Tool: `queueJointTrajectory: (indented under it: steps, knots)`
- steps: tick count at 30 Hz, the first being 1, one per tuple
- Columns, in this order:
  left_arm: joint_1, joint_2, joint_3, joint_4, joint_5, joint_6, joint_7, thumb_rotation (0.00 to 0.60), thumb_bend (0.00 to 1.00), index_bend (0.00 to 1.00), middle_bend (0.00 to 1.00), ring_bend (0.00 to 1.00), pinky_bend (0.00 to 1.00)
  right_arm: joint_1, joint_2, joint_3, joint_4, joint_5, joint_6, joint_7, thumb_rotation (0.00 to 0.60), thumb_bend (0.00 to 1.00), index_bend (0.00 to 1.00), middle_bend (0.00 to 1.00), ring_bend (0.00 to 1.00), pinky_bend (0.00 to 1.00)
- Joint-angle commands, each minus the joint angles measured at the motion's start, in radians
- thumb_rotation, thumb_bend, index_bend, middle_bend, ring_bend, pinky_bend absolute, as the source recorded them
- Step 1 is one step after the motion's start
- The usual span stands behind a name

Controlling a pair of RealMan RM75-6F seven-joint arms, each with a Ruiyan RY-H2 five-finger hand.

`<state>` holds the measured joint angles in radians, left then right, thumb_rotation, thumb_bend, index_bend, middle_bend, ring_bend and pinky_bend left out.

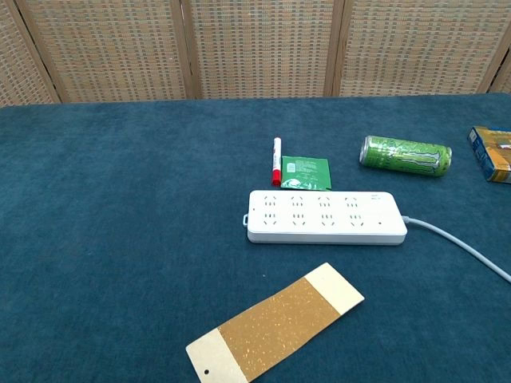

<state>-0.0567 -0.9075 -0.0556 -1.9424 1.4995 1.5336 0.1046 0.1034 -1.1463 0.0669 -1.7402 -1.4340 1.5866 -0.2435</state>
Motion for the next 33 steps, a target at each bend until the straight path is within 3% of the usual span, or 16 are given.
queueJointTrajectory:
  steps: [1,11,13,14,15,17,18,19,20,22,24,27,30,33]
  knots:
    - [0.0,-0.003,-0.001,0.001,0.0,0.003,0.004,0.6,0.0,0.0,0.0,0.0,0.0,-0.001,-0.002,0.0,0.0,0.0,-0.008,-0.008,0.6,0.0,0.0,0.0,0.0,0.0]
    - [0.005,0.001,0.002,0.0,0.013,0.011,-0.011,0.6,0.0,0.0,0.0,0.0,0.0,0.021,0.0,0.011,-0.004,-0.01,-0.056,-0.008,0.6,0.0,0.0,0.0,0.0,0.0]
    - [0.003,0.001,0.0,0.002,0.009,0.01,-0.013,0.6,0.0,0.0,0.0,0.0,0.0,0.058,0.013,0.03,-0.014,0.001,-0.109,-0.02,0.6,0.0,0.0,0.02,0.01,0.05]
    - [0.002,0.001,-0.001,0.003,0.008,0.008,-0.014,0.6,0.0,0.0,0.0,0.0,0.0,0.086,0.023,0.045,-0.02,0.011,-0.147,-0.026,0.6,0.0,0.0,0.06,0.03,0.09]
    - [0.001,0.001,-0.001,0.003,0.008,0.006,-0.014,0.6,0.0,0.0,0.0,0.0,0.0,0.107,0.028,0.055,-0.023,0.017,-0.176,-0.03,0.6,0.0,0.0,0.18,0.12,0.19]
    - [-0.002,0.001,-0.001,0.003,0.006,0.001,-0.012,0.6,0.0,0.0,0.0,0.0,0.0,0.167,0.039,0.082,-0.03,0.034,-0.261,-0.025,0.6,0.0,0.0,0.45,0.38,0.43]
    - [-0.003,0.0,-0.002,0.002,0.006,-0.001,-0.01,0.6,0.0,0.0,0.0,0.0,0.0,0.194,0.038,0.093,-0.03,0.039,-0.297,-0.018,0.6,0.01,0.0,0.59,0.53,0.59]
    - [-0.005,-0.001,-0.002,0.002,0.003,-0.004,-0.006,0.6,0.0,0.0,0.0,0.0,0.0,0.236,0.029,0.111,-0.024,0.04,-0.349,0.004,0.6,0.02,0.0,0.66,0.61,0.7]
    - [-0.006,-0.002,-0.003,0.002,0.001,-0.005,-0.003,0.6,0.0,0.0,0.0,0.0,0.0,0.259,0.02,0.118,-0.015,0.039,-0.378,0.022,0.6,0.08,0.0,0.74,0.7,0.84]
    - [-0.008,-0.004,-0.006,0.001,-0.007,-0.008,0.004,0.6,0.0,0.0,0.0,0.0,0.0,0.324,-0.011,0.129,0.02,0.037,-0.474,0.094,0.6,0.28,0.0,0.83,0.83,0.99]
    - [-0.013,-0.008,-0.012,0.001,-0.027,-0.016,0.014,0.6,0.0,0.0,0.0,0.0,0.0,0.405,-0.068,0.129,0.07,0.067,-0.607,0.123,0.6,0.47,0.0,0.89,0.9,1.0]
    - [-0.02,-0.011,-0.016,-0.002,-0.044,-0.029,0.027,0.6,0.0,0.0,0.0,0.0,0.0,0.456,-0.123,0.131,0.12,0.113,-0.678,0.098,0.6,0.72,0.01,0.93,0.95,1.0]
    - [-0.024,-0.013,-0.017,-0.003,-0.05,-0.035,0.035,0.6,0.0,0.0,0.0,0.0,0.0,0.479,-0.149,0.129,0.135,0.151,-0.709,0.078,0.6,0.8,0.08,0.94,0.96,1.0]
    - [-0.026,-0.015,-0.018,-0.003,-0.055,-0.037,0.039,0.6,0.0,0.0,0.0,0.0,0.0,0.499,-0.175,0.127,0.149,0.182,-0.727,0.056,0.6,0.82,0.15,0.95,0.96,1.0]
